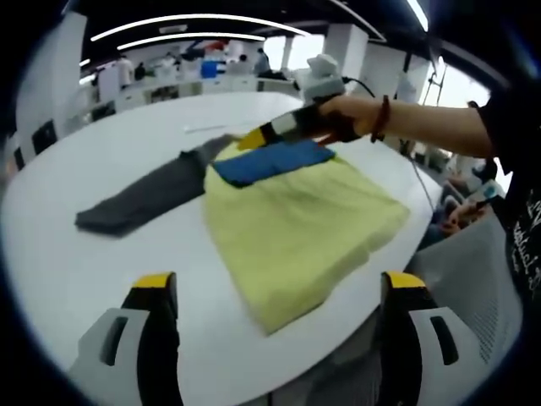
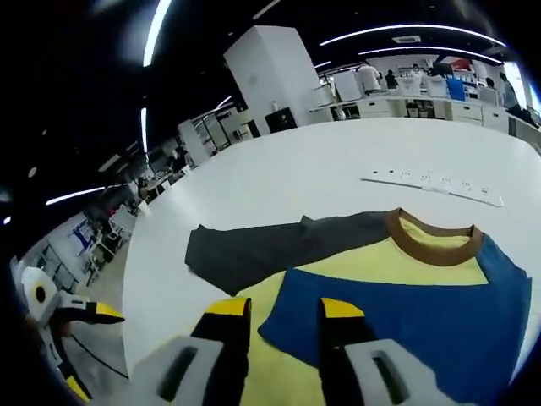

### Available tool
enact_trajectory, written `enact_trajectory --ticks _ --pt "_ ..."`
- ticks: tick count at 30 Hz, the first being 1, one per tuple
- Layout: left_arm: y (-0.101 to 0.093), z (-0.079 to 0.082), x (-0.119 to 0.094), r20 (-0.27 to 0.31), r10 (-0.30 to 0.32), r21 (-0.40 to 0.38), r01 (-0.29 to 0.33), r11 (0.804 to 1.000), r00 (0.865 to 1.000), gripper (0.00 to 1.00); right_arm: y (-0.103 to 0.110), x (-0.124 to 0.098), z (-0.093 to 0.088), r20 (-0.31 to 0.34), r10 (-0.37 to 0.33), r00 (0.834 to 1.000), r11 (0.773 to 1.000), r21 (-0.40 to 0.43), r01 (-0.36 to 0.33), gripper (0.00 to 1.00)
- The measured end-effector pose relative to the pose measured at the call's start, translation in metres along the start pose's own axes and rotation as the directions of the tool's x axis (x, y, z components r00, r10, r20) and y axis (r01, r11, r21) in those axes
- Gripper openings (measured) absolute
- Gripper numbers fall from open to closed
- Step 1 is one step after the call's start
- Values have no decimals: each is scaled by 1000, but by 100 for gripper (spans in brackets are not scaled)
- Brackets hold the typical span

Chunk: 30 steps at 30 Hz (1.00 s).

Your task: Fold the garment on the visible template until the final outline fits inside the template.

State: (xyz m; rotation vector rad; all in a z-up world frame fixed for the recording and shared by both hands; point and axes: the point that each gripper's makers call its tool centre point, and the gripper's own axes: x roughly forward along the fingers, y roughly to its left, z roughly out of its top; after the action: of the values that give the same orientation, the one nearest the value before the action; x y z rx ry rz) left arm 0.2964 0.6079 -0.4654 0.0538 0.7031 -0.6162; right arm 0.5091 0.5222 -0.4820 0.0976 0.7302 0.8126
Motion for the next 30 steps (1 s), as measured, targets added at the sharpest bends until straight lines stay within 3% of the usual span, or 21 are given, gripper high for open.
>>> enact_trajectory --ticks 7,10,24,30 --pt "3 2 -1 5 12 6 -12 1000 1000 99 -33 -15 -14 -37 -120 992 993 -15 119 43" --pt "4 2 0 0 20 9 -20 1000 1000 99 -50 -24 -20 -56 -178 982 984 -15 178 54" --pt "2 8 3 14 13 23 -14 1000 1000 99 -109 -71 -33 -95 -335 937 941 12 338 85" --pt "-2 10 6 15 4 30 -5 1000 1000 99 -127 -91 -36 -91 -369 925 927 38 374 90"
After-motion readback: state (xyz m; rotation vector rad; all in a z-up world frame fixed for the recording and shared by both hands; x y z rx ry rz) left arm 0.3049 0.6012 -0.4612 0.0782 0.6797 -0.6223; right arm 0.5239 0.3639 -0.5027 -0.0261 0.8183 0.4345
